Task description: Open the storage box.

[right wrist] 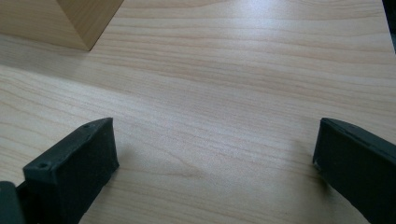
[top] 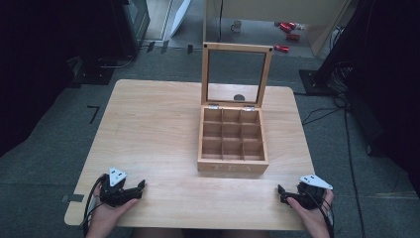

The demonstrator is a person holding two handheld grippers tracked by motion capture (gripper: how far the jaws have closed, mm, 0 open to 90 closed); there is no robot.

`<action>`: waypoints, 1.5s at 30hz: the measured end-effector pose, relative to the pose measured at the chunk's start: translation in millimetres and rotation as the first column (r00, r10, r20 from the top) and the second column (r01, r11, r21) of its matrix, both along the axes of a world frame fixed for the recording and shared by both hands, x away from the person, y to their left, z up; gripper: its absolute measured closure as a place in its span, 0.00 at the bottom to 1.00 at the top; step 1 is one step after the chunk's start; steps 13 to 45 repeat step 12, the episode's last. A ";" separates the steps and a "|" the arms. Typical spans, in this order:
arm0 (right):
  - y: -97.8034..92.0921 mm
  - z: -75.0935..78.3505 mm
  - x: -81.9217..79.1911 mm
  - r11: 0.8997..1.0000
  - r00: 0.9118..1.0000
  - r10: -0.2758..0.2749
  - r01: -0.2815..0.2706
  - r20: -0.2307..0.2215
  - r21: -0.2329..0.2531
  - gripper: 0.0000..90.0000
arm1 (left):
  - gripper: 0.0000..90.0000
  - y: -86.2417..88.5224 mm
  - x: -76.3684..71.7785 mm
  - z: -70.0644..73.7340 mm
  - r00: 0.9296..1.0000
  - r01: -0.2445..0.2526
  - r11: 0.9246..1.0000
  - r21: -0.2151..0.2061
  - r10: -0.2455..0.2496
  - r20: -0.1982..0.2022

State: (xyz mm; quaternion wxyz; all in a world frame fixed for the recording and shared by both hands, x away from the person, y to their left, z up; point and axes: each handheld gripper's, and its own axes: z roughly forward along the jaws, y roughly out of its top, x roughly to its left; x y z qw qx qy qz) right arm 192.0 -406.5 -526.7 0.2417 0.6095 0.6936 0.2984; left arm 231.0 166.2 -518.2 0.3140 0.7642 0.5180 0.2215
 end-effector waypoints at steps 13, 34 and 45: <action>0.1 0.0 -0.1 1.000 1.000 0.000 0.000 -0.001 0.001 0.00 | 0.17 -0.3 0.1 0.0 1.000 0.003 1.000 0.001 -0.003 0.000; 0.1 0.0 -0.1 1.000 1.000 0.000 0.000 -0.001 0.001 0.00 | 0.17 -0.3 0.1 0.0 1.000 0.003 1.000 0.001 -0.003 0.000; 0.1 0.0 -0.1 1.000 1.000 0.000 0.000 -0.001 0.001 0.00 | 0.17 -0.3 0.1 0.0 1.000 0.003 1.000 0.001 -0.003 0.000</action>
